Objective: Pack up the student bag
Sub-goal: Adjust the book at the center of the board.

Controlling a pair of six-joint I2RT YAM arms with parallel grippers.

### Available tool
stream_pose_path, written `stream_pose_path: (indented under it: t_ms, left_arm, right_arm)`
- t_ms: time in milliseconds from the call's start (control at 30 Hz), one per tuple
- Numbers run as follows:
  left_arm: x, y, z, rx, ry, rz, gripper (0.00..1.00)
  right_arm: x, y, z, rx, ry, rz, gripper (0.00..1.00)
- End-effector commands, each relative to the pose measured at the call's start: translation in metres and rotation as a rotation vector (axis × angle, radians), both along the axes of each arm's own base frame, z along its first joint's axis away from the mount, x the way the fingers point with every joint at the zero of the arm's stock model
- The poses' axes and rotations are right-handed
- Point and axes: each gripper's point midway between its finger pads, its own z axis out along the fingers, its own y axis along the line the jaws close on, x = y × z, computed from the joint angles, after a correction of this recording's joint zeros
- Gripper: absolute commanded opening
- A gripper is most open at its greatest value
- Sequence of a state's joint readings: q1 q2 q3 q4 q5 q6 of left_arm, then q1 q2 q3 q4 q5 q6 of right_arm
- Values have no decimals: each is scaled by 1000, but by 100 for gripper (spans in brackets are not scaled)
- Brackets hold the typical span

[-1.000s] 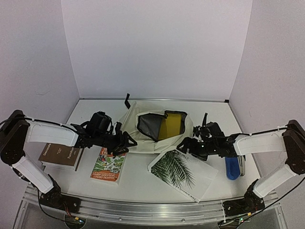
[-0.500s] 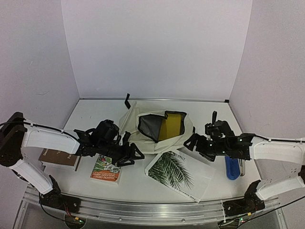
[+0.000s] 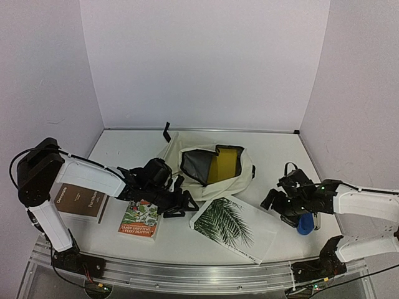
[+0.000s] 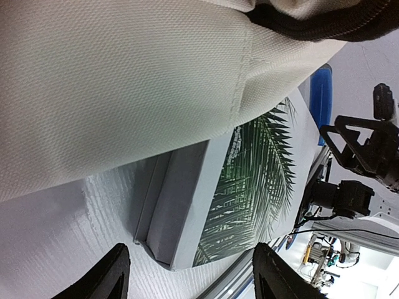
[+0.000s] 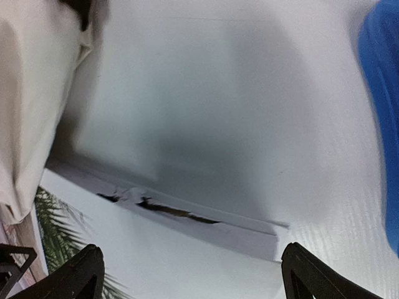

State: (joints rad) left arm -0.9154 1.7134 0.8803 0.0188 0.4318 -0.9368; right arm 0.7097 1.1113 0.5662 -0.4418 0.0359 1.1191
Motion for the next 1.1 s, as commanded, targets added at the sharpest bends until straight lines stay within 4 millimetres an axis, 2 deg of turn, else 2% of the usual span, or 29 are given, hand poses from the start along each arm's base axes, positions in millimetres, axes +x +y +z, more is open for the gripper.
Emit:
stream_pose_path:
  t_ms: [0, 133, 200, 333, 467, 567, 700, 800, 933, 1067]
  left_arm:
    - [8, -21, 21, -82, -59, -46, 68]
    - [9, -25, 19, -90, -61, -56, 68]
    - [9, -27, 18, -97, -60, -64, 68]
    - [9, -35, 14, -110, -52, -91, 68]
    - [7, -41, 18, -138, -58, -122, 68]
    - [0, -45, 26, -172, -76, -166, 68]
    - [-16, -49, 30, -204, -56, -232, 68]
    - [-26, -44, 27, -182, -41, -235, 68]
    - [-34, -25, 24, -135, -31, -203, 68]
    - [-40, -8, 31, -131, -33, -165, 68]
  right_arm:
    - [-11, -29, -11, -32, 73, -127, 98]
    - [-14, -45, -16, -53, 81, -182, 98]
    - [-16, -45, -20, -58, 95, -171, 98]
    - [-11, -31, -18, -44, 96, -77, 97]
    - [-2, -19, -2, -2, 36, -21, 93]
    - [2, -6, 9, 65, -5, 24, 90]
    - [4, 10, 7, 128, -13, 77, 87]
    - [10, 18, 7, 137, -23, 104, 85]
    - [22, 33, 16, 173, -65, 142, 84]
    - [33, 50, 24, 223, -105, 191, 84]
